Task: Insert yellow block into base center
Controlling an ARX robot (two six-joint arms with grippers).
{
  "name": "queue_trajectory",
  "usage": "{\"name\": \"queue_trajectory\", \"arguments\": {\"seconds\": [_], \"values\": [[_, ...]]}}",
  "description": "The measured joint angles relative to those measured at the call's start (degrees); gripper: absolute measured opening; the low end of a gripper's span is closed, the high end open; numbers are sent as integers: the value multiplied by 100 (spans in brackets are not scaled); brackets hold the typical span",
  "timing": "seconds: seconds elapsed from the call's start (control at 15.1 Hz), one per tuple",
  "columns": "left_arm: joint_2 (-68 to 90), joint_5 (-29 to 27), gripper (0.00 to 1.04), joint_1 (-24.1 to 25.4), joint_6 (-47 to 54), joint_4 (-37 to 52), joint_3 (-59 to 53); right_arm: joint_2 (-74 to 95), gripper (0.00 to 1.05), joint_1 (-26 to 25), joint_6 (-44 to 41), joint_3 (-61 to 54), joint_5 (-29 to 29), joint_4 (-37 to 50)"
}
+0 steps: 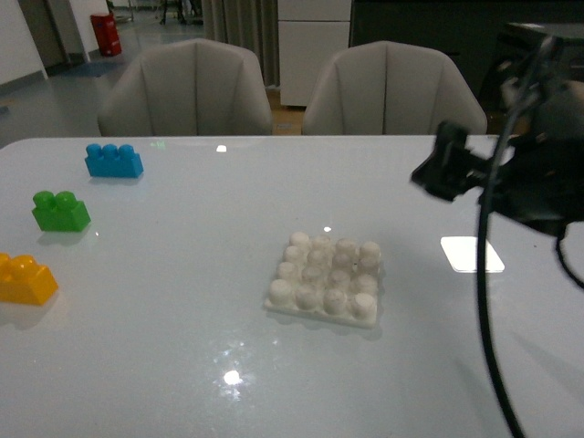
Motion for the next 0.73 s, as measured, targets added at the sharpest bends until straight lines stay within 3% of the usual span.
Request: {"name": "queue_trajectory", "arguments": {"seconds": [0.26,0.46,0.53,0.59,0.73], "values": [[0,0,98,0,0,0,0,-2509,98,-599,162,-1803,33,387],[0,0,98,0,2,0,0,-4988,98,-1143,168,-2962,81,-321],[0,0,98,0,2,0,0,-5687,91,-1241,-140,-3429,487,151],[0,0,98,0,0,-2,0,-6712,75,-1285,-990,-3906,678,-83],[0,7,98,0,0,0,0,-8019,49,-706,-1746,-4387,1167,-1003]]}}
